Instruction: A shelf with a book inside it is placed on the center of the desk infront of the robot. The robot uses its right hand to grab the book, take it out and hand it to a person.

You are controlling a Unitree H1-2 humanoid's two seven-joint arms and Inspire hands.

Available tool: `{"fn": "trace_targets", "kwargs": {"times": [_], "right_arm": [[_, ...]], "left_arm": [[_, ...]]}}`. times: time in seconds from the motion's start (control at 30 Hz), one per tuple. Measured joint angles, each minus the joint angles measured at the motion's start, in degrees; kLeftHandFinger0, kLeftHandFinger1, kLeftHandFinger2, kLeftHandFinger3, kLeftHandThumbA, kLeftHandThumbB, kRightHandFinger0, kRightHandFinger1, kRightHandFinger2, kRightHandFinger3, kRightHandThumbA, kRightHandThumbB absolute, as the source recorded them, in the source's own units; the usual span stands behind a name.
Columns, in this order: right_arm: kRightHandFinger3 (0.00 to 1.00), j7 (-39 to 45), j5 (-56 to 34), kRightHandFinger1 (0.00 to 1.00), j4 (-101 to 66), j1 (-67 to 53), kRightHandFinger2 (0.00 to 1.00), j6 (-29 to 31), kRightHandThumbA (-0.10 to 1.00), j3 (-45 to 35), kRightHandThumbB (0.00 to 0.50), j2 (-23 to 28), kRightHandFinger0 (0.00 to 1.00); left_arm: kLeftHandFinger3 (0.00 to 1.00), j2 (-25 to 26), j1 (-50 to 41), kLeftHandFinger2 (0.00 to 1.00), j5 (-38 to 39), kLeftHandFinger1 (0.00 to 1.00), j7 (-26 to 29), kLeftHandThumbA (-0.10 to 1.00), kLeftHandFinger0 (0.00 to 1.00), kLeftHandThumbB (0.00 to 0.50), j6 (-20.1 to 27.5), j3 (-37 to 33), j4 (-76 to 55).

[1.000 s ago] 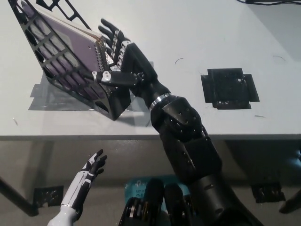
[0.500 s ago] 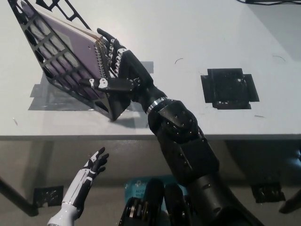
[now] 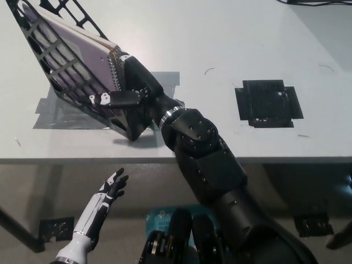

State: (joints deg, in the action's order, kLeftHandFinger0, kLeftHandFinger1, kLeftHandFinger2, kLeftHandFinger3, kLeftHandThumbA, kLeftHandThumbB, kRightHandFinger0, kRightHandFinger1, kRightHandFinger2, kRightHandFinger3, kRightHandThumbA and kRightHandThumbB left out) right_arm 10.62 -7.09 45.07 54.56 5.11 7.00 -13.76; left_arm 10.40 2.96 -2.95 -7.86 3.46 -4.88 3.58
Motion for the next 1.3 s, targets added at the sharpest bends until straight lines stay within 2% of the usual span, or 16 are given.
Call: {"fn": "trace_targets", "kwargs": {"times": [0.3, 0.57, 0.7, 0.73, 0.77, 0.8, 0.83, 0.87, 0.93, 1.03, 1.1, 1.13, 1.17, 1.2, 1.23, 1.3], "right_arm": [[1.00, 0.0, 0.7, 1.00, 2.3, 0.7, 1.00, 0.6, 1.00, -0.2, 0.388, 0.3, 1.00], [1.00, -0.1, 0.6, 1.00, 2.4, 0.7, 1.00, 0.6, 1.00, -1.8, 0.359, 0.3, 1.00], [1.00, -0.2, 0.3, 1.00, 2.4, 0.8, 1.00, 0.6, 1.00, -3.0, 0.337, 0.2, 1.00], [0.92, -0.3, 0.3, 0.84, 2.4, 0.8, 0.86, 0.6, 1.00, -3.2, 0.334, 0.2, 0.85], [0.64, -0.5, 0.2, 0.57, 2.4, 0.8, 0.59, 0.6, 1.00, -3.6, 0.307, 0.1, 0.59], [0.19, -0.7, 0.1, 0.11, 2.3, 0.8, 0.13, 0.6, 1.00, -4.0, 0.209, -0.1, 0.11], [0.04, -1.2, 0.2, 0.02, 2.3, 0.8, 0.03, 0.6, 1.00, -4.4, 0.183, -0.3, 0.02], [0.01, -1.5, 0.2, 0.00, 2.3, 0.8, 0.01, 0.6, 1.00, -4.5, 0.168, -0.4, 0.00], [0.00, -2.5, 0.5, 0.00, 2.3, 1.0, 0.00, 0.5, 1.00, -4.6, 0.119, -0.4, 0.00], [0.19, -3.3, 1.5, 0.07, 1.9, 1.4, 0.20, 0.2, 1.00, -3.9, 0.127, -0.2, 0.00], [0.26, -3.6, 2.4, 0.11, 1.7, 1.6, 0.31, 0.0, 1.00, -3.0, 0.096, 0.1, 0.00], [0.25, -3.9, 2.8, 0.12, 1.6, 1.7, 0.33, 0.0, 1.00, -2.7, 0.083, 0.2, 0.00], [0.25, -4.4, 3.2, 0.12, 1.6, 1.7, 0.33, -0.1, 1.00, -2.5, 0.083, 0.2, 0.00], [0.31, -4.6, 3.4, 0.18, 1.5, 1.7, 0.38, -0.1, 1.00, -2.5, 0.092, 0.1, 0.00], [0.33, -4.8, 3.6, 0.17, 1.5, 1.7, 0.38, -0.1, 1.00, -2.4, 0.105, 0.1, 0.00], [0.35, -5.8, 4.0, 0.18, 1.3, 1.7, 0.39, -0.1, 1.00, -2.4, 0.125, 0.1, 0.01]], "left_arm": [[1.00, 0.5, 0.1, 1.00, -0.2, 1.00, 0.0, 1.00, 1.00, 0.314, 0.1, -0.1, 0.0], [1.00, 0.7, 0.3, 1.00, -0.3, 1.00, 0.0, 1.00, 1.00, 0.293, 0.1, -0.5, 0.0], [1.00, 0.7, 0.5, 1.00, -0.3, 1.00, -0.1, 1.00, 1.00, 0.312, 0.1, -0.6, 0.0], [1.00, 0.8, 0.5, 1.00, -0.3, 1.00, -0.1, 1.00, 1.00, 0.312, 0.1, -0.6, 0.0], [1.00, 0.8, 0.6, 1.00, -0.3, 1.00, -0.1, 1.00, 1.00, 0.313, 0.1, -0.6, 0.0], [1.00, 0.8, 0.7, 1.00, -0.4, 1.00, 0.0, 1.00, 1.00, 0.320, 0.1, -0.6, 0.0], [1.00, 0.8, 0.7, 1.00, -0.4, 1.00, 0.0, 1.00, 1.00, 0.330, 0.1, -0.7, 0.0], [1.00, 0.8, 0.7, 1.00, -0.5, 1.00, 0.0, 1.00, 1.00, 0.325, 0.1, -0.7, 0.0], [1.00, 0.8, 0.8, 1.00, -0.5, 1.00, 0.0, 1.00, 1.00, 0.327, 0.1, -0.7, 0.0], [1.00, 0.8, 0.8, 1.00, -0.5, 1.00, -0.1, 1.00, 1.00, 0.325, 0.0, -0.7, 0.0], [1.00, 0.8, 0.9, 1.00, -0.5, 1.00, -0.1, 1.00, 1.00, 0.338, 0.0, -0.7, 0.0], [1.00, 0.8, 1.1, 1.00, -0.5, 1.00, -0.1, 1.00, 1.00, 0.338, 0.0, -0.7, 0.0], [1.00, 0.8, 1.2, 1.00, -0.5, 1.00, -0.1, 1.00, 1.00, 0.338, 0.0, -0.8, 0.0], [1.00, 0.8, 1.3, 1.00, -0.5, 1.00, -0.1, 1.00, 1.00, 0.334, 0.0, -0.8, 0.0], [1.00, 0.8, 1.4, 1.00, -0.5, 1.00, -0.1, 1.00, 1.00, 0.349, 0.0, -0.8, 0.0], [1.00, 0.8, 1.7, 1.00, -0.5, 1.00, -0.1, 1.00, 1.00, 0.341, 0.0, -0.8, 0.0]]}}
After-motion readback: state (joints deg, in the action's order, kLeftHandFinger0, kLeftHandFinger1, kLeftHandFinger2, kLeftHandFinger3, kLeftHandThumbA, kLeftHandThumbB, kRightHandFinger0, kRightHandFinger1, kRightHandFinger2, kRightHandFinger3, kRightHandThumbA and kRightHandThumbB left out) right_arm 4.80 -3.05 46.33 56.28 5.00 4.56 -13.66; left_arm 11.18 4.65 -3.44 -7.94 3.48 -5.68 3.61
